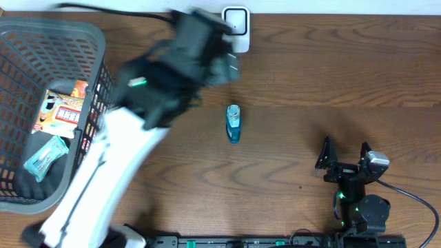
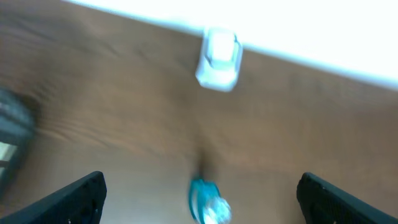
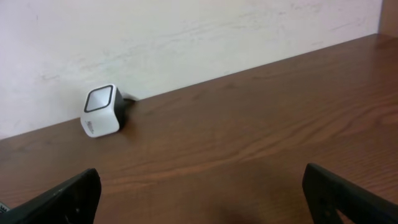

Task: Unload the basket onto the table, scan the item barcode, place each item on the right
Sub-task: 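Return the left gripper into the basket toward the snack bag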

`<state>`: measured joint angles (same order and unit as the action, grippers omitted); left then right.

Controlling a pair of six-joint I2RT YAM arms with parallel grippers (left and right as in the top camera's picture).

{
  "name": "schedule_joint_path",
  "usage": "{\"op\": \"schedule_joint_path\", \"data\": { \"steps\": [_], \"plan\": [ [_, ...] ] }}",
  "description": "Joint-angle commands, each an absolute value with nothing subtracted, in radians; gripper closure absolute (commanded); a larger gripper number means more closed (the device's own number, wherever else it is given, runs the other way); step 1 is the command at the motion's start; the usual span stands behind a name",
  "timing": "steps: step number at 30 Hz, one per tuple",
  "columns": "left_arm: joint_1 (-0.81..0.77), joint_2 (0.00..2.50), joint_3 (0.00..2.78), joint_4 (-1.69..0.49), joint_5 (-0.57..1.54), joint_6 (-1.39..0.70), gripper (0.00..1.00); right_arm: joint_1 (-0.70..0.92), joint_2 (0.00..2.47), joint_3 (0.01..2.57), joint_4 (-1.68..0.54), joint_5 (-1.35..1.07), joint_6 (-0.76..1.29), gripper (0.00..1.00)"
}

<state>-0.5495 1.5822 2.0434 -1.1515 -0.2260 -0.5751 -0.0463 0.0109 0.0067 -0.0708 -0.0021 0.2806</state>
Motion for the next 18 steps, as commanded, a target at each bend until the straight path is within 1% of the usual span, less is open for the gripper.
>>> {"op": "schedule_joint_path", "data": {
  "steps": [1,8,13,18],
  "plan": [
    [-0.433,1.513,2.056,-1.151,-0.308,-0.55,0.02,-0.041,0.006,0.006,-0.075,0.009,0.273,0.01],
    [-0.084,1.416,2.056,-1.196,-0.308,-0.598,0.02,-0.041,0.006,0.006,-0.075,0.009,0.273,0.01],
    [0.185,1.417,2.046,-1.306,-0.308,-0.76,0.02,-0.041,0.006,0.006,-0.075,0.009,0.273,0.01],
    [0.397,1.447,1.976,-1.324,-0.301,-0.845,0.02,-0.041,0.006,0.006,-0.075,0.009,0.273,0.01]
  ]
}}
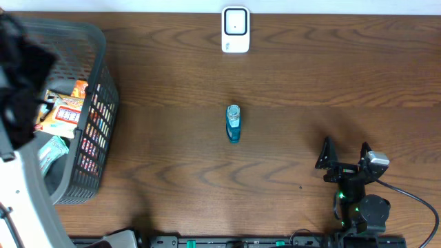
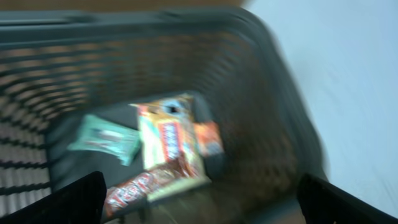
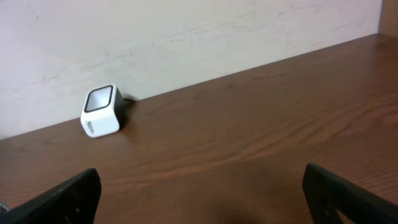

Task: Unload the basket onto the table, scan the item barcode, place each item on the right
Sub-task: 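Return the left gripper into the basket toward the snack bag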

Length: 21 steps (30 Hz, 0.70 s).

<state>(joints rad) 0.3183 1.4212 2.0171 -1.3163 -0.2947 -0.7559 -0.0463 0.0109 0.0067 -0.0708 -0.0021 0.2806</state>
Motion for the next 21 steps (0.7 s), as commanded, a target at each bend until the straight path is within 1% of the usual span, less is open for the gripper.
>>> {"op": "schedule_joint_path", "data": {
  "steps": [1,5,10,16,21],
  "plan": [
    [0.429,1.457,1.958,-1.324,-0.297,-0.855,0.02,-0.041,0.006,0.006,-0.075,0.009,0.273,0.01],
    [0.518,1.526,1.872,-1.323,-0.271,-0.855,0.02,-0.041,0.006,0.006,-0.075,0.009,0.273,0.01],
    [0.533,1.628,1.764,-1.304,-0.218,-0.855,0.02,-0.041,0.006,0.006,-0.075,0.009,0.273,0.01],
    [0.533,1.728,1.632,-1.169,-0.191,-0.834,0.02,-0.041,0.006,0.006,-0.075,0.009,0.273,0.01],
    [0.533,1.81,1.583,-1.056,-0.19,-0.719,0.02,-0.041,0.006,0.006,-0.075,0.009,0.273,0.01]
  ]
}}
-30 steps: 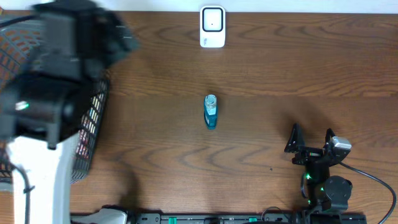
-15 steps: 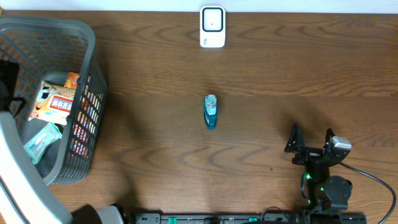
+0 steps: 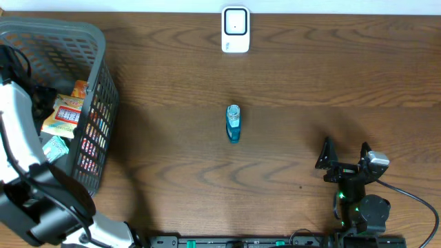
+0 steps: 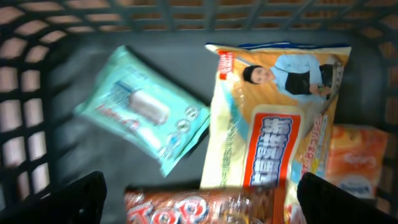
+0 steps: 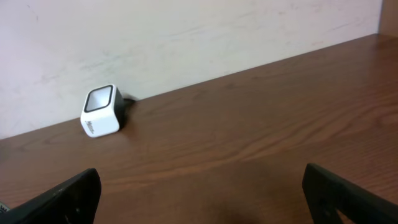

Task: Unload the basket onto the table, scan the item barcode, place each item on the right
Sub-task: 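Return the left gripper into the basket toward the snack bag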

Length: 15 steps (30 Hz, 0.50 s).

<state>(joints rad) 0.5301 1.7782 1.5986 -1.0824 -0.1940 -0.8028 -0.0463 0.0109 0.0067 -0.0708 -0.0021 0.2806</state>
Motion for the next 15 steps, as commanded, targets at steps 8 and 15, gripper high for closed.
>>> {"op": "schedule_joint_path", "data": {
  "steps": [8,15],
  "plan": [
    [0.533,1.977,1.565,-0.944,-0.078,-0.58,0.01,-0.041,0.006,0.006,-0.075,0.009,0.273,0.01],
    [0.533,2.088,1.534,-0.939,-0.078,-0.666,0.05,-0.041,0.006,0.006,-0.075,0.009,0.273,0.01]
  ]
}}
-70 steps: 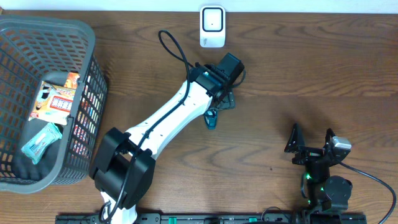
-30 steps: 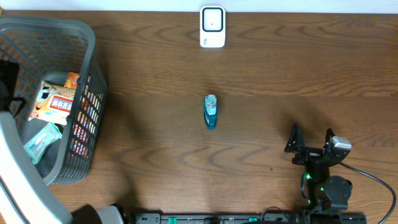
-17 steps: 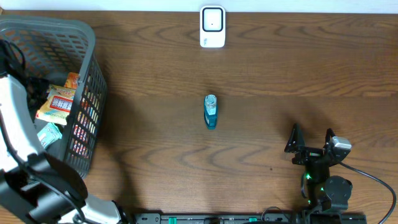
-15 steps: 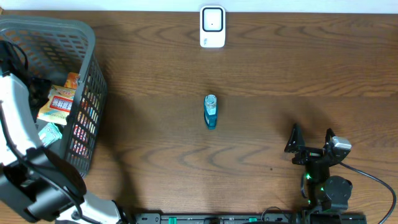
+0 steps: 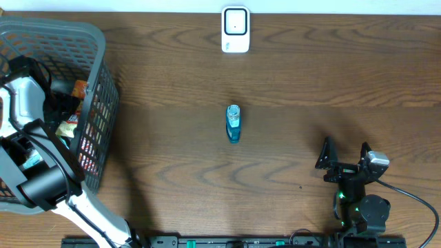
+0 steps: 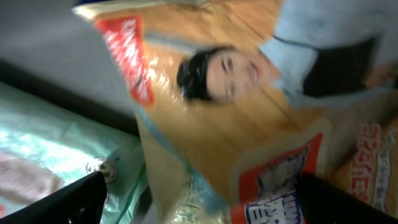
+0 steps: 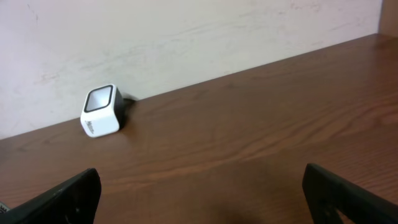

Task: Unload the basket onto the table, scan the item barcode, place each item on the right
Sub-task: 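Return the left gripper into the basket toward the snack bag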

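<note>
My left gripper is open deep in the grey basket, its fingertips wide apart on either side of a yellow snack bag printed with a person's face. The bag fills the left wrist view and lies partly over a teal pack. From overhead, the left arm covers most of the basket's contents. The white barcode scanner stands at the table's far edge, also visible as the scanner. My right gripper rests open near the front right, holding nothing.
A small blue bottle lies on its side mid-table, below the scanner. An orange packet lies at the yellow bag's right. The basket's mesh walls surround the left gripper. A pale wall runs behind the scanner.
My left gripper has dropped much closer to the yellow snack bag, which now fills its view. It remains open. The right arm, bottle and scanner have not moved.
My left arm was first over the table between the scanner and the blue bottle, gripper open. Then it was over the basket at the left. Then it hung above the packs inside, and now it straddles the yellow bag. The right arm stayed parked.
</note>
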`<state>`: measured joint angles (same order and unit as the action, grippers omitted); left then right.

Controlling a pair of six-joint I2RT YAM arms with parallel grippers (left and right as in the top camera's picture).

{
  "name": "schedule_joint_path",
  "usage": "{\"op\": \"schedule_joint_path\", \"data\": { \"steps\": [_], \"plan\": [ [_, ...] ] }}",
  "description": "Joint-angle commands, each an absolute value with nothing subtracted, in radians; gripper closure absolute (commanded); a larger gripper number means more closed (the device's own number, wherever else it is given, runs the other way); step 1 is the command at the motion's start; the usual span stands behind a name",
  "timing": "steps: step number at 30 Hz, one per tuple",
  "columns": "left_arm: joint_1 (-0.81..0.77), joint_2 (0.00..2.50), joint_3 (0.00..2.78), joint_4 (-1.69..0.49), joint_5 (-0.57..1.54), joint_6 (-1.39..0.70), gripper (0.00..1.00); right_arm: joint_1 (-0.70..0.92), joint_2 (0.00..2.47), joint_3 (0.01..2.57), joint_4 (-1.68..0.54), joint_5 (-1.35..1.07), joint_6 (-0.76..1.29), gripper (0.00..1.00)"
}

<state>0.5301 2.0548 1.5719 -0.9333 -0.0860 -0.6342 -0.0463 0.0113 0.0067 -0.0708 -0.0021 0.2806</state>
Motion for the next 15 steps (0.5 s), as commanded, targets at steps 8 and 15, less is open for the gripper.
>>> {"op": "schedule_joint_path", "data": {
  "steps": [8,15],
  "plan": [
    [0.534,2.091,1.477,-0.9,-0.081,-0.682,0.93,-0.041,0.006,0.006,-0.075,0.009,0.273,0.01],
    [0.534,1.916,1.498,-0.91,-0.129,-0.682,0.93,-0.041,0.006,0.006,-0.075,0.009,0.273,0.01]
  ]
}}
